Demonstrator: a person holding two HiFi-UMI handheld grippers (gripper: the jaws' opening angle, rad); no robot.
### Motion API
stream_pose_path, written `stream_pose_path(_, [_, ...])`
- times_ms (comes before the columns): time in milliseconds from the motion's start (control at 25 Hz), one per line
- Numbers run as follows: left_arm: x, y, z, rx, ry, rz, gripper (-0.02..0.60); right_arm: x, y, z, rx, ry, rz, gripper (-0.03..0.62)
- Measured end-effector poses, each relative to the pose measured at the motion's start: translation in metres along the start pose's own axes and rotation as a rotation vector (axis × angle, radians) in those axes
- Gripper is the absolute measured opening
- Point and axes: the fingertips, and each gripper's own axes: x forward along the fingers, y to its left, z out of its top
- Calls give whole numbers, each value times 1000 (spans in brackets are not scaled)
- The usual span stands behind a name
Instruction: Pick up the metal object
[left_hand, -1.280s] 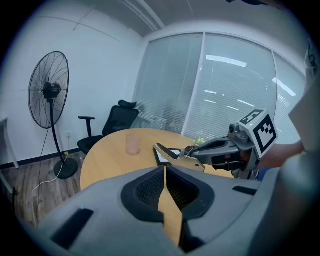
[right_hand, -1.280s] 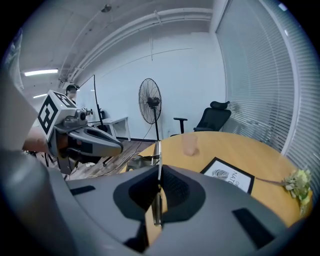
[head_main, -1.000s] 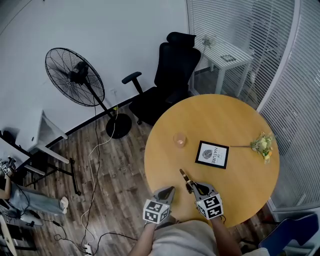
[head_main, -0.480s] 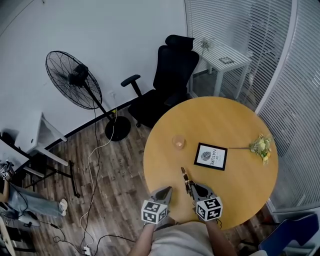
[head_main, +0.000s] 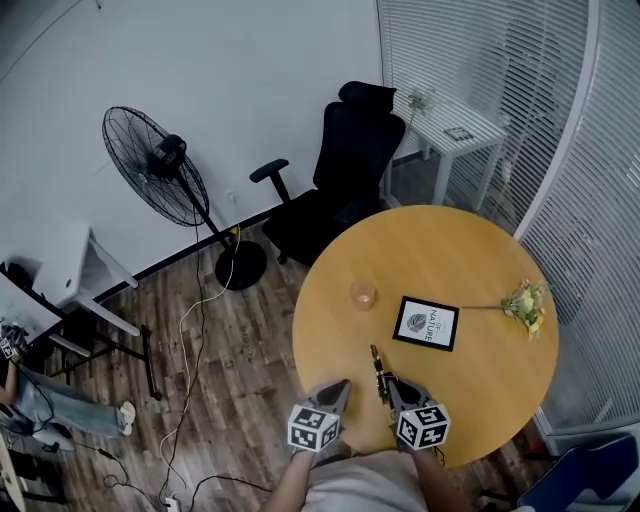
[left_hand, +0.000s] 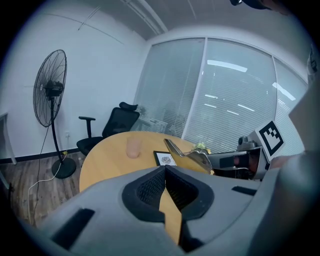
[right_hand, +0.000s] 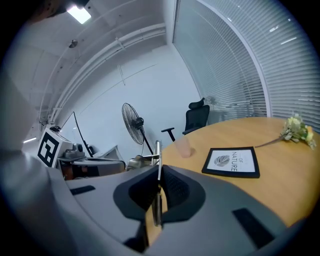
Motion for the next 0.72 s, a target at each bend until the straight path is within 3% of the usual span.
stream_pose_path(720, [-2, 3, -2, -8, -2, -1, 9, 3, 1, -7, 29, 19, 12, 0])
